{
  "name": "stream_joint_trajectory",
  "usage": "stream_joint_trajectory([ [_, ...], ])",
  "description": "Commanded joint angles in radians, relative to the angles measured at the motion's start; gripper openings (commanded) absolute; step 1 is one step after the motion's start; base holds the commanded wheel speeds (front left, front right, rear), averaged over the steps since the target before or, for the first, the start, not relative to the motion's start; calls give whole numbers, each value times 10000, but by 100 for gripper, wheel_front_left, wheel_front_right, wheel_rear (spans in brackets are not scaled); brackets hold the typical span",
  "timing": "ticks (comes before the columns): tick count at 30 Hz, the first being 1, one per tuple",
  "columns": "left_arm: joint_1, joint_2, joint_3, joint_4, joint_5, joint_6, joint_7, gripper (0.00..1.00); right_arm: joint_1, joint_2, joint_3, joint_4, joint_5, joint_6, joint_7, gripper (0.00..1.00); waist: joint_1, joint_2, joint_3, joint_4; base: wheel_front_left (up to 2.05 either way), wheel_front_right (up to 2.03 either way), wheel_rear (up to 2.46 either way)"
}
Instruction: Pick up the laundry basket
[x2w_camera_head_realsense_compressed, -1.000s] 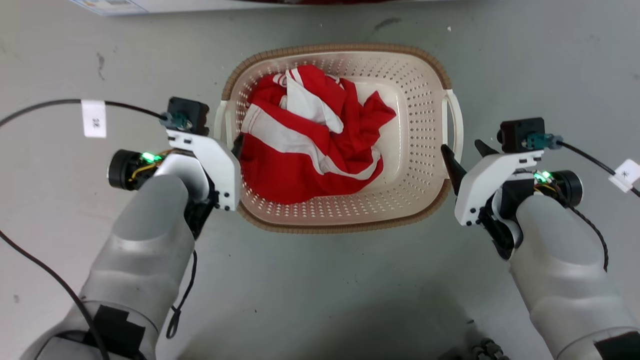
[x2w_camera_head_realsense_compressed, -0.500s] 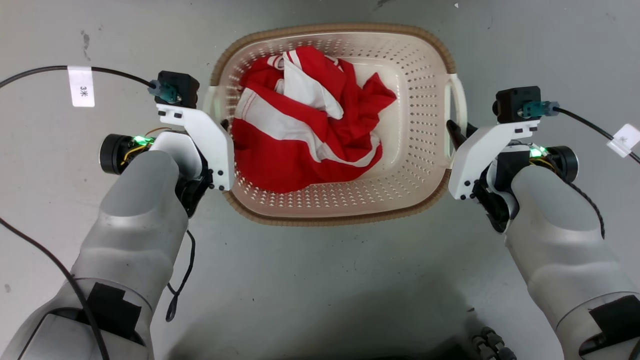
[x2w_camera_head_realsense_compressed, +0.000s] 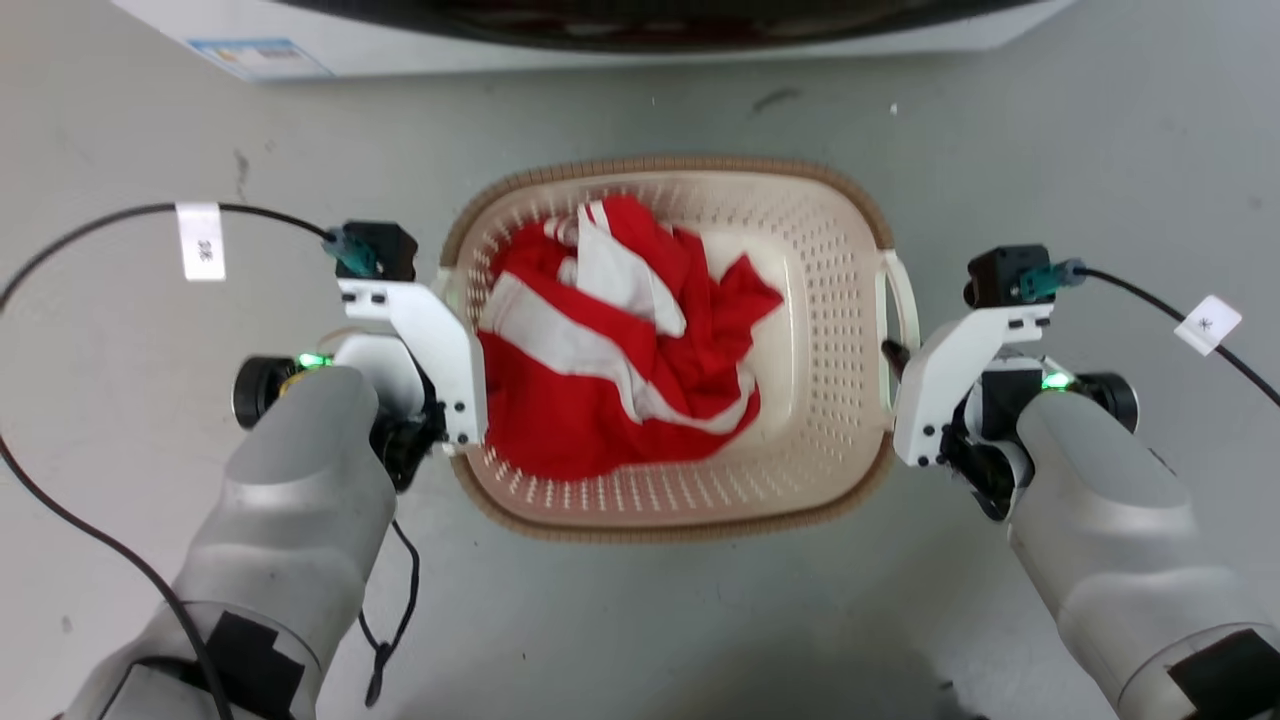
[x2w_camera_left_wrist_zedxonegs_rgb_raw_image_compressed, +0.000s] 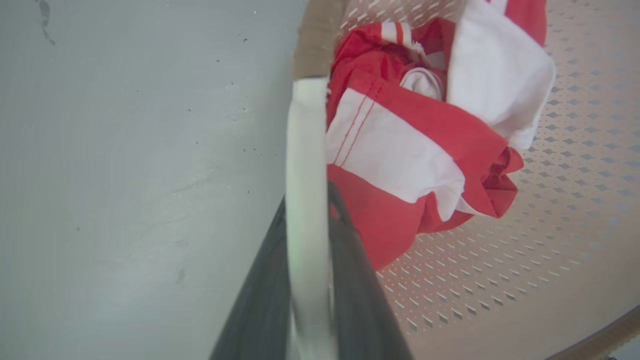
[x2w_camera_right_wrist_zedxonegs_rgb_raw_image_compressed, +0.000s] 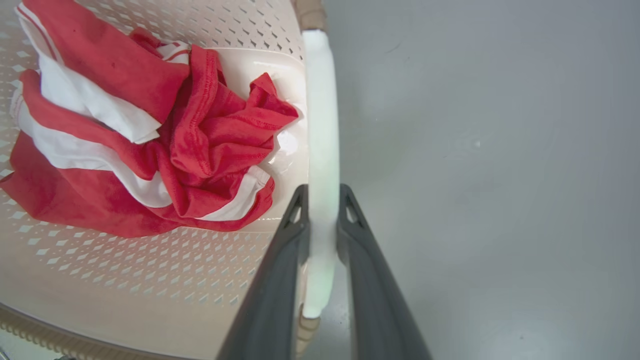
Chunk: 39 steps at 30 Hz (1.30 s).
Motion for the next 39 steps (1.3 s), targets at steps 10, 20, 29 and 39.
stream_joint_trajectory([
  [10,1042,-286,-661,-339,-1423,-39,1838,0,743,-315,812,30,1226,32,1951,0,0,0,-2929,414,0,0,0],
  [20,1571,-295,-1202,-546,-2413,-64,3303,0,989,-548,1099,287,2016,32,3599,0,0,0,-4758,671,0,0,0],
  [29,1862,-270,-1579,-415,-2875,-63,3829,0,1155,-664,1177,702,2298,30,4449,0,0,0,-6117,754,0,0,0],
  [39,2381,-288,-1909,-288,-3421,-63,4553,0,1400,-437,961,1126,2518,31,5432,0,0,0,-7211,587,0,0,0],
])
